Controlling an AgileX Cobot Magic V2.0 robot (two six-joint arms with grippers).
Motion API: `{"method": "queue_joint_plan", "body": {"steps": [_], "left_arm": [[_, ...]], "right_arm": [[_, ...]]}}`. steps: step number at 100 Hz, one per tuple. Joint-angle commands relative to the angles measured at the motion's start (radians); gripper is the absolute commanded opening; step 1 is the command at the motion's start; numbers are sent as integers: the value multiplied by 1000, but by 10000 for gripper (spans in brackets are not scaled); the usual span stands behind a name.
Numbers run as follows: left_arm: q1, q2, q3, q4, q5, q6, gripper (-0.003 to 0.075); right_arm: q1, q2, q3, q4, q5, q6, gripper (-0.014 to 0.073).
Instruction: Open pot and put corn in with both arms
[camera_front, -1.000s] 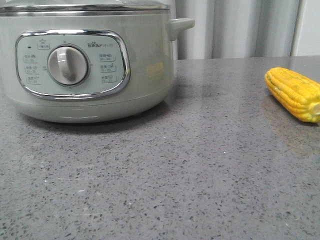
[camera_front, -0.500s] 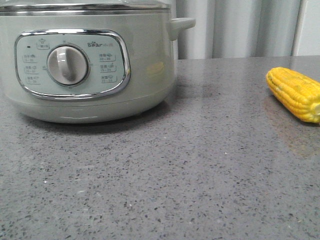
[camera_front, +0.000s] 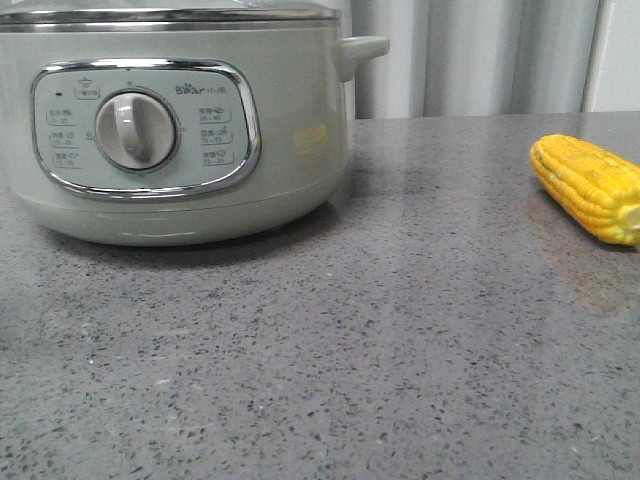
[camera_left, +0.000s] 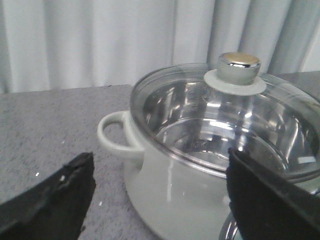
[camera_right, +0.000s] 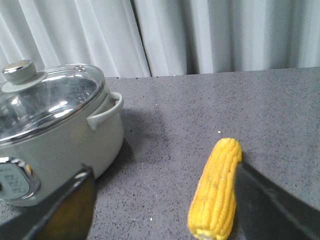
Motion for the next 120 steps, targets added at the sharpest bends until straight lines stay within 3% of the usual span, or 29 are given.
{"method": "queue_joint_plan", "body": {"steps": [1, 23, 53, 76, 83, 107, 120], "left_arm": [[-64, 115, -100, -4, -132, 32, 494], [-205, 424, -270, -4, -337, 32, 471], [-230, 738, -496, -17, -361, 30, 471], [-230, 835, -535, -17, -361, 30, 456], [-230, 837, -535, -17, -359, 30, 398], [-230, 814, -535, -17, -462, 30, 68], [-225, 746, -535, -16, -545, 30, 1]], "right_arm": [[-4, 56, -58, -6, -84, -11, 547], [-4, 114, -59, -6, -116, -11, 546], [-4, 114, -59, -8, -126, -11, 546], [-4, 114, -59, -8, -126, -11, 546], [-4, 114, -59, -8, -126, -11, 546], [-4, 114, -59, -8, -126, -11, 546], [-4, 114, -59, -8, -126, -11, 546]]}}
